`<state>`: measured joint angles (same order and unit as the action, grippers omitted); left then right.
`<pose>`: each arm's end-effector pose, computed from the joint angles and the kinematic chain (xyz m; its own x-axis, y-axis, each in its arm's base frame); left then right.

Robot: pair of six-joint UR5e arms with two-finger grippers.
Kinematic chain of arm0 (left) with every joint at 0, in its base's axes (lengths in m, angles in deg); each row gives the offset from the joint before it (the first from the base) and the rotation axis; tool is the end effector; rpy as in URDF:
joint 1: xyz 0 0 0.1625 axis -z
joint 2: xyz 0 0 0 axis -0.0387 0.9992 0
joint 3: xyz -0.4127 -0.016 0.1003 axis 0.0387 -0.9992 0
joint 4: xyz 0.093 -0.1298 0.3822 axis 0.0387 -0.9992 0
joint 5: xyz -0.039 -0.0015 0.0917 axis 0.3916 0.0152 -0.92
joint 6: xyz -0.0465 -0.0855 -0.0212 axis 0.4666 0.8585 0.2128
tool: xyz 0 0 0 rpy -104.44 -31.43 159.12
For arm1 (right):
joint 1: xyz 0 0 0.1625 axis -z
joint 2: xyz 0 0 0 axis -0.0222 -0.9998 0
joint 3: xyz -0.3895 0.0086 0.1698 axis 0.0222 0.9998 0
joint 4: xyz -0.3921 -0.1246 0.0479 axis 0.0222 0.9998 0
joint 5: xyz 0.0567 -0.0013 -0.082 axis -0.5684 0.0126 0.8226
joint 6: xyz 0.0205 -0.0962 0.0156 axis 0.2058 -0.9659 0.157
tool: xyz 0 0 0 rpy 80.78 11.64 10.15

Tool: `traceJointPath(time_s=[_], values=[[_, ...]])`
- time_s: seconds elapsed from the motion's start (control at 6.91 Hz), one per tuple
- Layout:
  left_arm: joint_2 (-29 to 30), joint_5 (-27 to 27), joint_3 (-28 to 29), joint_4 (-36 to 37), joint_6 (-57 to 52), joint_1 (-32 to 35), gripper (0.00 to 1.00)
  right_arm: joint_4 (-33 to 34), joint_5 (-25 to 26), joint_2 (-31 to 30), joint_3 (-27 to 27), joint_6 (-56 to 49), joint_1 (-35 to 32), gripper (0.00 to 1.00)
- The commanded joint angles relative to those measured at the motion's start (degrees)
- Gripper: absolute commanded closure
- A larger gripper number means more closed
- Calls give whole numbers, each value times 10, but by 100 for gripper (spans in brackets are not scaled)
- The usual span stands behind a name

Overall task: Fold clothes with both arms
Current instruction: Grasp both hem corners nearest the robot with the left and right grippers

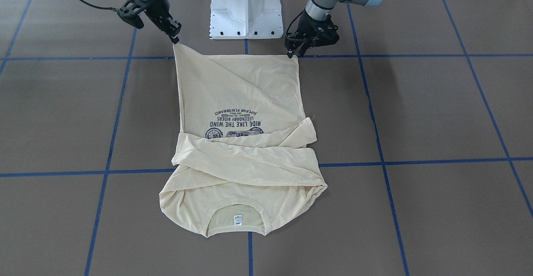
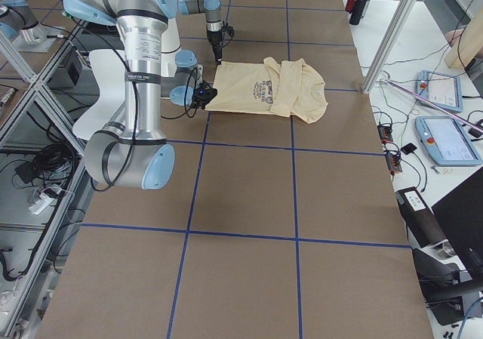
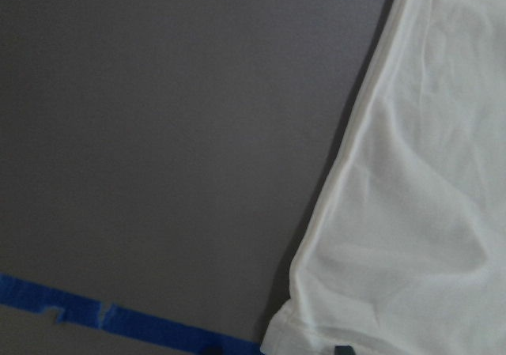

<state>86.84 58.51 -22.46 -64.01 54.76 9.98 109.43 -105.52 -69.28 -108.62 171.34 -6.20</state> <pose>0.5223 -0.2033 0.3340 0.4383 -0.3496 -0.8280 0.2506 0.9322 -0.2610 -0.4362 -0.1723 0.3537 0.4129 0.6249 0.6626 -0.4147 0.7767 -0.4741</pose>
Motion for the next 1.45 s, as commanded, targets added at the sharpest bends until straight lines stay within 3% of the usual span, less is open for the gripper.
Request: traceJointPath(time_s=[0.0,0.72,1.3], values=[[1,0,-8,-1,2,2,100,1,-1,-1,0,0,0,100],[-8,1,-43,2,11,9,100,1,-2,-2,-6,0,-2,100],[0,7,-111,146,195,-4,100,0,-7,-31,-32,1,3,100]])
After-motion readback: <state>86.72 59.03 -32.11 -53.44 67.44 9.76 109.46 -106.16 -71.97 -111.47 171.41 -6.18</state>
